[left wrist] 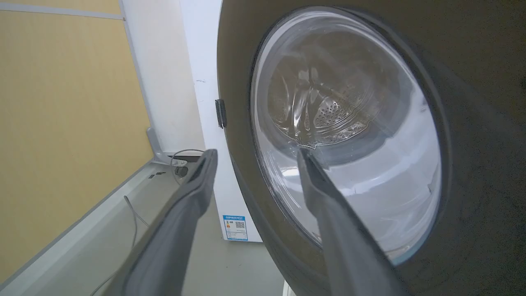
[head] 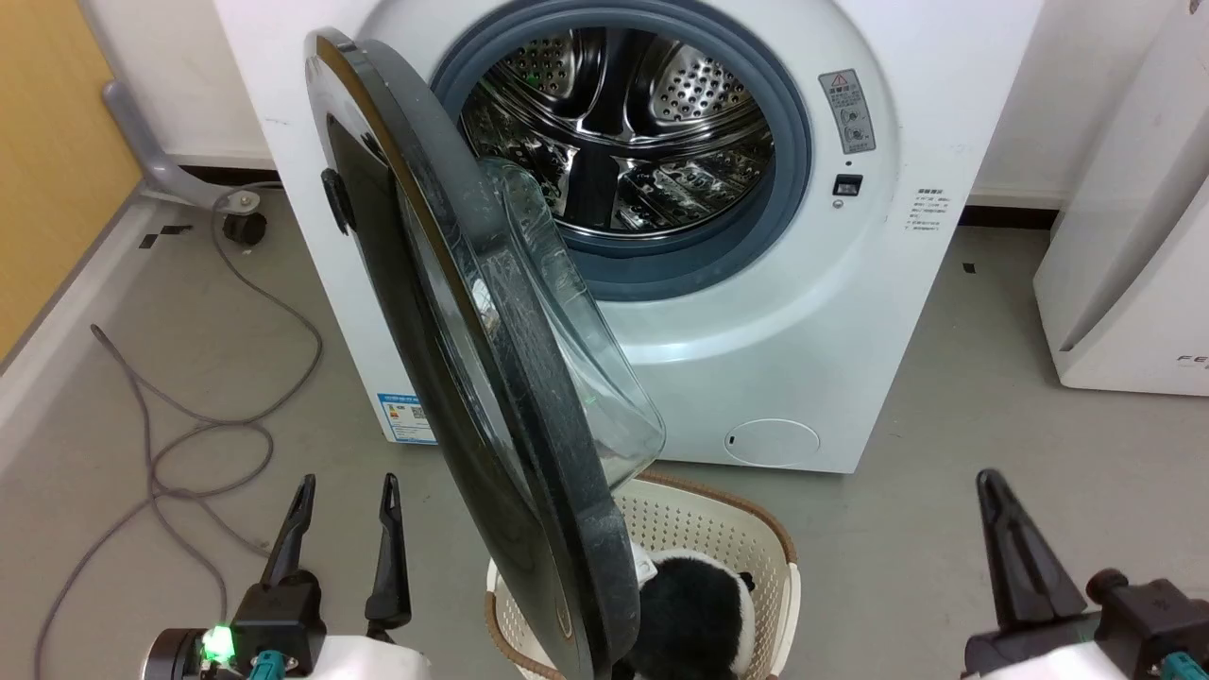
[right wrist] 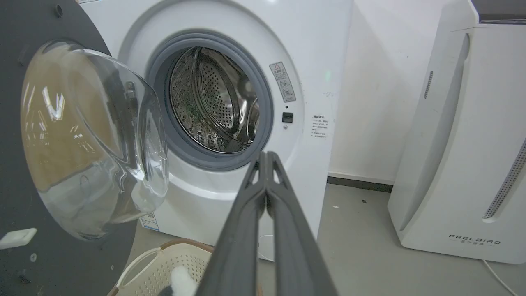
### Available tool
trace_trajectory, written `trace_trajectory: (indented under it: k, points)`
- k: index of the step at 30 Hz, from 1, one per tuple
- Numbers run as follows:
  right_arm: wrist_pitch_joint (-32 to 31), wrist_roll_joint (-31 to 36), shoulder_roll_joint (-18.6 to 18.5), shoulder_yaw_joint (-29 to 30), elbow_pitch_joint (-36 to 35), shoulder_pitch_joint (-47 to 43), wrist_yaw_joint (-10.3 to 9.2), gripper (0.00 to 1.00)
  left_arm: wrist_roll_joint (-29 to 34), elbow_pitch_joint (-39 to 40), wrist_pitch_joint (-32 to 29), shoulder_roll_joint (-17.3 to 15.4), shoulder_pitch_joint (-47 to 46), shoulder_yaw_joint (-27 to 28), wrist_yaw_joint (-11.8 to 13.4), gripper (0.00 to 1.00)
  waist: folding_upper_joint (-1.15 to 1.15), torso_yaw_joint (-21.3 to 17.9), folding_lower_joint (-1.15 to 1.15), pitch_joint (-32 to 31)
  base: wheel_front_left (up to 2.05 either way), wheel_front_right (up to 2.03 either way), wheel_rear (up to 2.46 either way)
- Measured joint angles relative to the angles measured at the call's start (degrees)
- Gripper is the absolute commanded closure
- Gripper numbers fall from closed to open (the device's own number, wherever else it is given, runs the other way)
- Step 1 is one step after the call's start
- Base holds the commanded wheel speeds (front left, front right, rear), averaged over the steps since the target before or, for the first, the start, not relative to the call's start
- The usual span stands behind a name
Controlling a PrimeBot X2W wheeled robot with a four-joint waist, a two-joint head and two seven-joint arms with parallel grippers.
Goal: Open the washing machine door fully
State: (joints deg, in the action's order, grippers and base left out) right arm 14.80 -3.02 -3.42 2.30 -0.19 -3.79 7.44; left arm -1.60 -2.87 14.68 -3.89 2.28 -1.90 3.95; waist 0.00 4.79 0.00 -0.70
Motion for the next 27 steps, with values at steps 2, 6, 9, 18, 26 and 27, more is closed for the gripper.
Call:
trace_trajectory:
  k: [2,6,9,18,26,27]
  points:
    - [0.0,0.0,0.2,0.6,0.5,-0.5,0.01,0.52,0.0,-0.2,0.0,0.0,0.0,-0.1,0.0,0.00,0.00,0.0,0.00,0.0,0.00,0.00,0.00]
    - [0.0,-0.1,0.3,0.9,1.2,-0.8,0.00,0.00,0.0,-0.4,0.0,0.1,0.0,0.0,0.2,0.00,0.00,0.0,0.00,0.0,0.00,0.00,0.00]
    - [0.0,-0.4,0.3,0.9,1.4,-0.8,0.00,0.00,0.0,-0.3,0.0,0.1,0.0,0.3,0.7,0.00,0.00,0.0,0.00,0.0,0.00,0.00,0.00]
    - [0.0,-0.6,0.3,1.7,1.4,-1.0,0.00,0.00,0.0,4.9,0.0,-0.3,-3.5,2.5,1.4,1.00,0.00,0.4,0.00,0.0,0.00,0.00,0.00]
    - [0.0,-0.7,0.3,2.2,1.4,-1.0,0.00,0.00,2.0,17.5,0.0,-0.7,-10.7,-0.5,0.4,1.00,0.00,0.3,0.00,-0.1,0.00,0.00,0.00]
    - [0.0,-0.8,0.3,2.2,1.4,-1.0,0.00,0.00,2.3,18.9,0.1,-0.7,-11.4,-1.5,0.0,1.00,0.00,0.2,0.00,-0.1,0.00,0.00,0.00]
